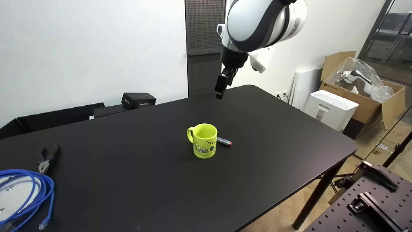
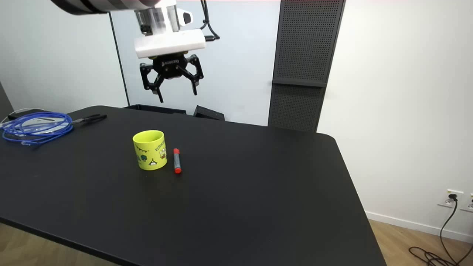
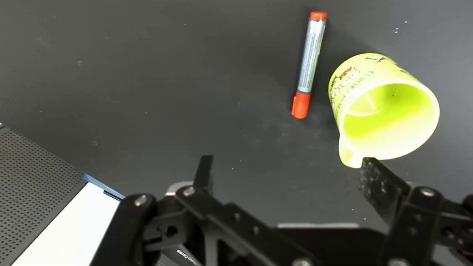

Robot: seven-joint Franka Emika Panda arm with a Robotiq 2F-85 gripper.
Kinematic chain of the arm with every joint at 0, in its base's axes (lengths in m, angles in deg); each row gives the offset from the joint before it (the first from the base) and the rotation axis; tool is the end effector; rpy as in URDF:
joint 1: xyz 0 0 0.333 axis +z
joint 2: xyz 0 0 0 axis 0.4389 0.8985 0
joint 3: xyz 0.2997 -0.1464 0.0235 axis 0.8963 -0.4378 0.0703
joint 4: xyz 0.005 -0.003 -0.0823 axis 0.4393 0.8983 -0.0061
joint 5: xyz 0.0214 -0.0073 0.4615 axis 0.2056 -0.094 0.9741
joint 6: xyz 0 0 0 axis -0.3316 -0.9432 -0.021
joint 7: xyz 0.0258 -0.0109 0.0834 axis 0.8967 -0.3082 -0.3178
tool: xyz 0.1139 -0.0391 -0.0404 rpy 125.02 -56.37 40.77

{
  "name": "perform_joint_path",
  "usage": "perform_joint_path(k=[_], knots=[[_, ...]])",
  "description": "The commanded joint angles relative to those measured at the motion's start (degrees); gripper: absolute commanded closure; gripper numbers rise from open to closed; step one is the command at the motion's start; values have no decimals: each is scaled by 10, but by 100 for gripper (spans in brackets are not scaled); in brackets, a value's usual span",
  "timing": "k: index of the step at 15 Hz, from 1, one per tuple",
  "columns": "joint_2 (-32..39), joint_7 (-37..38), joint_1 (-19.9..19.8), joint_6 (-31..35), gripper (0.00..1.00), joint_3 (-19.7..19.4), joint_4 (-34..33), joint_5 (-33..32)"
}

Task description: Put the orange marker into the mug

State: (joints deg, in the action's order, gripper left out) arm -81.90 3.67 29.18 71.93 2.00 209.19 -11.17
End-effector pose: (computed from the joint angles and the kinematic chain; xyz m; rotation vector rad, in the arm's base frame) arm 0.5770 0.0508 0.2655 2.8883 0.9010 0.4086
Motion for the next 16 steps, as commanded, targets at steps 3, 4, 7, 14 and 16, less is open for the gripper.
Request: perform_joint_path(k=[3,4,7,14,16], knots=[[36,-3,-9,23,0,27,-4,20],[39,-3,-9,23,0,28,-4,19],[38,-15,-14,27,0,32,0,27],[36,-31,-29,49,0,43,49,53],[32,-28,-33,55,0,41,62,51]])
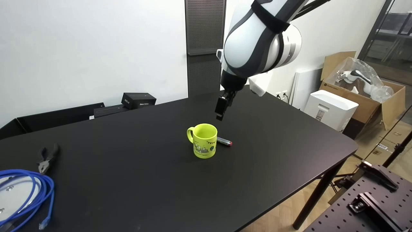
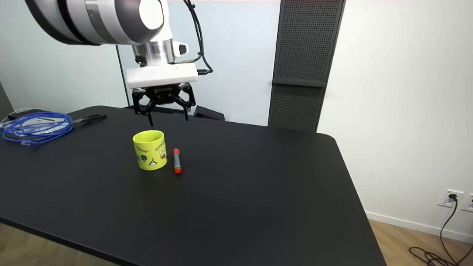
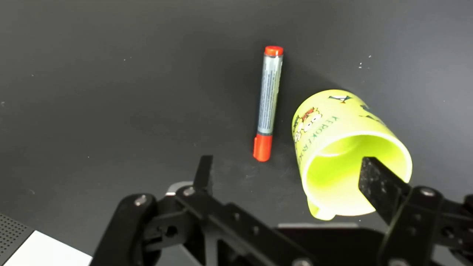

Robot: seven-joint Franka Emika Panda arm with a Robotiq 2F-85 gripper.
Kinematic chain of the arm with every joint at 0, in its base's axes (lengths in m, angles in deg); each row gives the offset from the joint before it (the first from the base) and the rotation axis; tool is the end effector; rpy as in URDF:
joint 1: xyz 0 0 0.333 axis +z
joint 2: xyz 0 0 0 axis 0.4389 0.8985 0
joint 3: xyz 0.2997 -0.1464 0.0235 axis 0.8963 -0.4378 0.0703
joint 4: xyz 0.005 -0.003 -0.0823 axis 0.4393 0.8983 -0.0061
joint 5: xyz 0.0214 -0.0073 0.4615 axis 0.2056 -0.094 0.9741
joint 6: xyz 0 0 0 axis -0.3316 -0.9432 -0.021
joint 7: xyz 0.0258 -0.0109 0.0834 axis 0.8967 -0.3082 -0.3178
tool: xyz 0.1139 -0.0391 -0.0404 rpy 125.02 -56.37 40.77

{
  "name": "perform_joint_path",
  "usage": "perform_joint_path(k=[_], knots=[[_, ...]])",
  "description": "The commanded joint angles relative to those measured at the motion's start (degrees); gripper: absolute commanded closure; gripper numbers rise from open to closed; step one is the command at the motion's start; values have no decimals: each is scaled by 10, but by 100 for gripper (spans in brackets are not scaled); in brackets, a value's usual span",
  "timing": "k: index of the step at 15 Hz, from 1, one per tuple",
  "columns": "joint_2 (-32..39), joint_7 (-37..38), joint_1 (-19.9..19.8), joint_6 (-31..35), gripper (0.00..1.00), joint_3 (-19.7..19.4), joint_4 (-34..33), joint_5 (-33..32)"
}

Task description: Put the orange marker into the mug

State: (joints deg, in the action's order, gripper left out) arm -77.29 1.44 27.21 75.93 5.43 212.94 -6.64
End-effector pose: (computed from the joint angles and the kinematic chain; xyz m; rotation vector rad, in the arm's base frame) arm 0.5471 0.0611 0.1992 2.9627 0.9148 0.3169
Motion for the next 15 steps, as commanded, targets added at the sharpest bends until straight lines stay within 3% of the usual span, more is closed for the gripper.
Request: perform_joint_path(k=[1,10,15], knots=[[-15,-4,-16,18,0,6,32,5],[-14,-14,-37,21,0,8,68,31],[-3,-12,-44,27,0,-9,74,2]])
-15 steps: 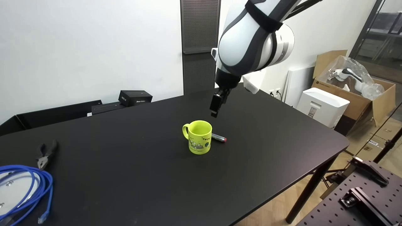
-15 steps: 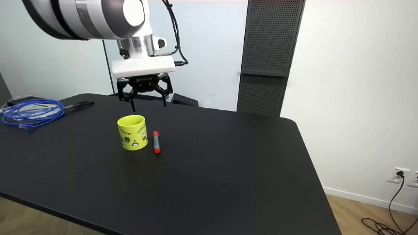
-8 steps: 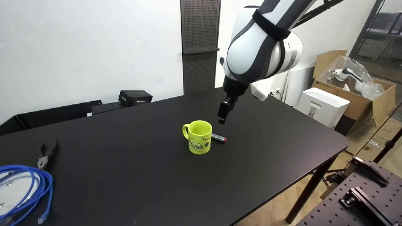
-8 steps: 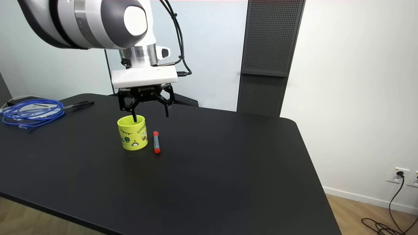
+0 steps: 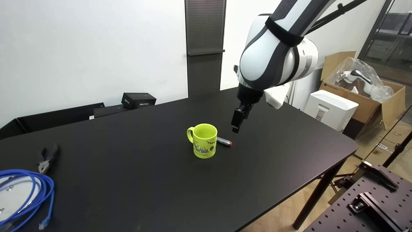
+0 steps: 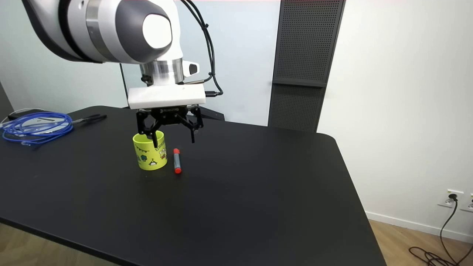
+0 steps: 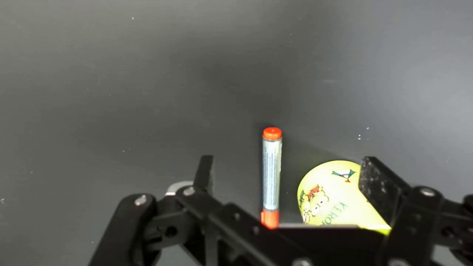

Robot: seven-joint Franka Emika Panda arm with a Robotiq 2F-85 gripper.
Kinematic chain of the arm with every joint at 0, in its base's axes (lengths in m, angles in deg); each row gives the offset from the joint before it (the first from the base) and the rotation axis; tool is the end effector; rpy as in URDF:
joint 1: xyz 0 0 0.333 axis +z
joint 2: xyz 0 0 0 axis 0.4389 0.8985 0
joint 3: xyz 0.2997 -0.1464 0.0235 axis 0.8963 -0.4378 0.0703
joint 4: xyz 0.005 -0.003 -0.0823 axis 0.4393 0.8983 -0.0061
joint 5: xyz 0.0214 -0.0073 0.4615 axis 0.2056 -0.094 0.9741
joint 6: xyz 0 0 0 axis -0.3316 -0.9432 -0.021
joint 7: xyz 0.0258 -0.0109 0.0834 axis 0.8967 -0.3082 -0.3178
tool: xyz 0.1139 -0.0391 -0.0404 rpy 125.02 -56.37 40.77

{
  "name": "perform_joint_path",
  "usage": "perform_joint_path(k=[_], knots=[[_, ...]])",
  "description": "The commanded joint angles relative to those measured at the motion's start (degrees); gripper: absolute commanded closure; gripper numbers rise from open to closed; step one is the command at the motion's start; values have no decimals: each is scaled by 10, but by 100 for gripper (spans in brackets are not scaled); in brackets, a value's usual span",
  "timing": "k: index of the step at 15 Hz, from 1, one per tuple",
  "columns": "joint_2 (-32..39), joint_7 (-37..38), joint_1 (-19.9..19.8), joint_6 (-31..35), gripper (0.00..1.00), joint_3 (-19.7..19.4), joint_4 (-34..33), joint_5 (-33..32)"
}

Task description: Put the orange marker into the mug

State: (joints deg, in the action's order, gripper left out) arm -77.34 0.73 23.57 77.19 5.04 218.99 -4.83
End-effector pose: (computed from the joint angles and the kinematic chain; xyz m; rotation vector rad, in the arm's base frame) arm 0.5029 0.0197 0.1602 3.0298 0.7934 0.1948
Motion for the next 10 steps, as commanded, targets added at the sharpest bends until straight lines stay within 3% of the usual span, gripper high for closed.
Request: perform_joint_path(k=[1,5,10], knots=[[2,-2,-8,15,0,-11,12,-31],[37,-6,-11,20,0,-32,-4,-94],[82,-25,-32,50,0,-4,-31,-70]])
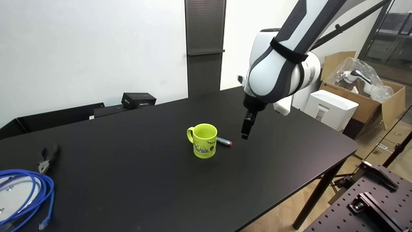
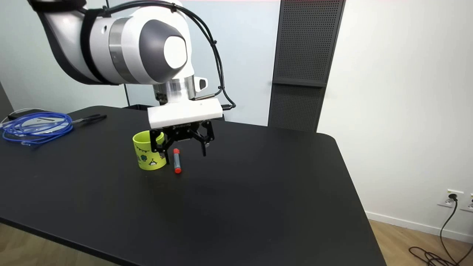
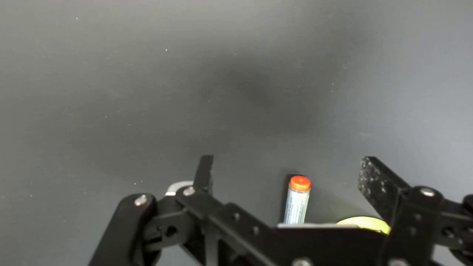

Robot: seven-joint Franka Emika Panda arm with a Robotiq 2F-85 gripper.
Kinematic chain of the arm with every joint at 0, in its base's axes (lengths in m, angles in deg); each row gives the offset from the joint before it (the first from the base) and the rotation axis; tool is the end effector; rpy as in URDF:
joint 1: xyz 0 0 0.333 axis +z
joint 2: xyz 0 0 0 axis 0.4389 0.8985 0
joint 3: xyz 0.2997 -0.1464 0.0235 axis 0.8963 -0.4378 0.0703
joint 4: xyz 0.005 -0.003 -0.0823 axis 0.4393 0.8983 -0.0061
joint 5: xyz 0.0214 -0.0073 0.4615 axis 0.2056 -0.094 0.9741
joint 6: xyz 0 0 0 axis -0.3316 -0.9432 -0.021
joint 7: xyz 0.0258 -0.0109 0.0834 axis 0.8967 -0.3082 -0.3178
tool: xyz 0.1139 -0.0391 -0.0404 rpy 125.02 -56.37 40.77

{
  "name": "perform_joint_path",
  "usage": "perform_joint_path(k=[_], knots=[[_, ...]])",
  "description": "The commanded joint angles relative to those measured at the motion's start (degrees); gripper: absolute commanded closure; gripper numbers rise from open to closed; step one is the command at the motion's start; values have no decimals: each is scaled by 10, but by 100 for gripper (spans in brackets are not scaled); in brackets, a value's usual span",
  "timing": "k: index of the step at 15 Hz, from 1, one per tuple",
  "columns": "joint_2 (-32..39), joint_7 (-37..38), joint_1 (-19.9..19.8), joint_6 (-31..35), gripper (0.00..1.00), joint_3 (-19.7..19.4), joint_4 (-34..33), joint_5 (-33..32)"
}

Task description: Put the orange marker into the mug

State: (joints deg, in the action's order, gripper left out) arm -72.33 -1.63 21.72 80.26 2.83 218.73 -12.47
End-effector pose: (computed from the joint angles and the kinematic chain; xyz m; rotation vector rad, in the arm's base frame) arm 0.4948 -0.0092 0.1234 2.9510 0.9271 0.1285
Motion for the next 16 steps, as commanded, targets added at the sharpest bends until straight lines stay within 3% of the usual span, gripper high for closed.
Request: perform_joint_path(k=[1,6,16], knots=[[42,6,-16,27,0,28,-37,18],[87,51,4,32,0,24,-87,-6],[147,62,2,26,0,40,-137,-10]])
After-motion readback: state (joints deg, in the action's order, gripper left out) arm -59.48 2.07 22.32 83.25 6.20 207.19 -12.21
